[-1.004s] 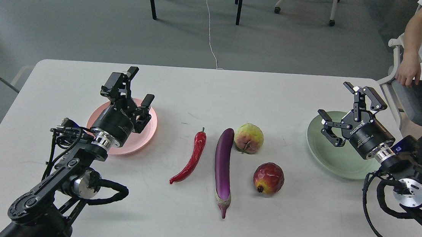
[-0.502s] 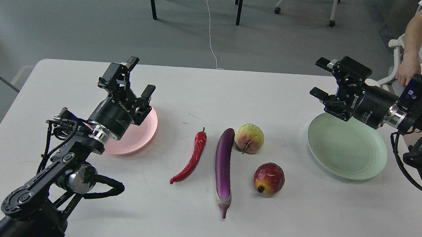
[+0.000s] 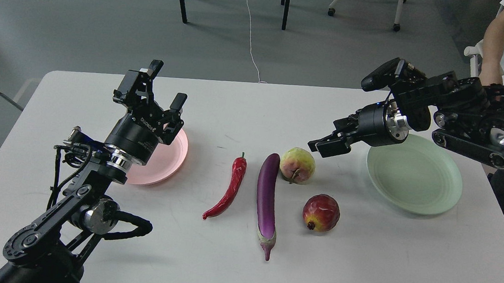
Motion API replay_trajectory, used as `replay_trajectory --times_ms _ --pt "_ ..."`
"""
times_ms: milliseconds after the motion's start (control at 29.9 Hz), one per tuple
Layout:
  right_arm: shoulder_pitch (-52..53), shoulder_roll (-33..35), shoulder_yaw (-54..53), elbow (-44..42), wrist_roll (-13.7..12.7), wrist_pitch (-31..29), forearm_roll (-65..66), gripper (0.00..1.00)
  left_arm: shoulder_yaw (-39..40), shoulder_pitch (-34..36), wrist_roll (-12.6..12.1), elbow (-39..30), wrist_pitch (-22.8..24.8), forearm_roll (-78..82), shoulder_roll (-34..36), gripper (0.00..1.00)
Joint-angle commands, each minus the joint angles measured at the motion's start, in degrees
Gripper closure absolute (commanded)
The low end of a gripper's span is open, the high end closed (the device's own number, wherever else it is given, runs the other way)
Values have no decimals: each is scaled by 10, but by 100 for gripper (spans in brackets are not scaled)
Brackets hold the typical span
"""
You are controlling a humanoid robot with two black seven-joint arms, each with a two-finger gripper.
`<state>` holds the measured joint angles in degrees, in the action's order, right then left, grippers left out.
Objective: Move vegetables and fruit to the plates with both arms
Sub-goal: 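Move the right gripper from the green plate toward the pear, then grasp the yellow-green pear with the right gripper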
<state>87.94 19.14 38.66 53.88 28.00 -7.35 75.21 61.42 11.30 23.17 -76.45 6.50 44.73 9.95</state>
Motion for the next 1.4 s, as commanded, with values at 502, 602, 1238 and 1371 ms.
replay_trajectory --times_ms 502,602,1238,1371 --pt "-72 -118 46 -92 0 38 3 1 0 -19 -1 -12 -1 1 0 2" --pt "-80 -125 47 -103 0 55 3 2 0 -19 0 -12 0 1 0 2" --pt "-75 -136 82 -116 0 80 3 60 0 -19 -1 -24 0 1 1 2" --pt "-48 -118 82 -98 0 87 1 60 1 -18 -2 -25 0 1 1 2"
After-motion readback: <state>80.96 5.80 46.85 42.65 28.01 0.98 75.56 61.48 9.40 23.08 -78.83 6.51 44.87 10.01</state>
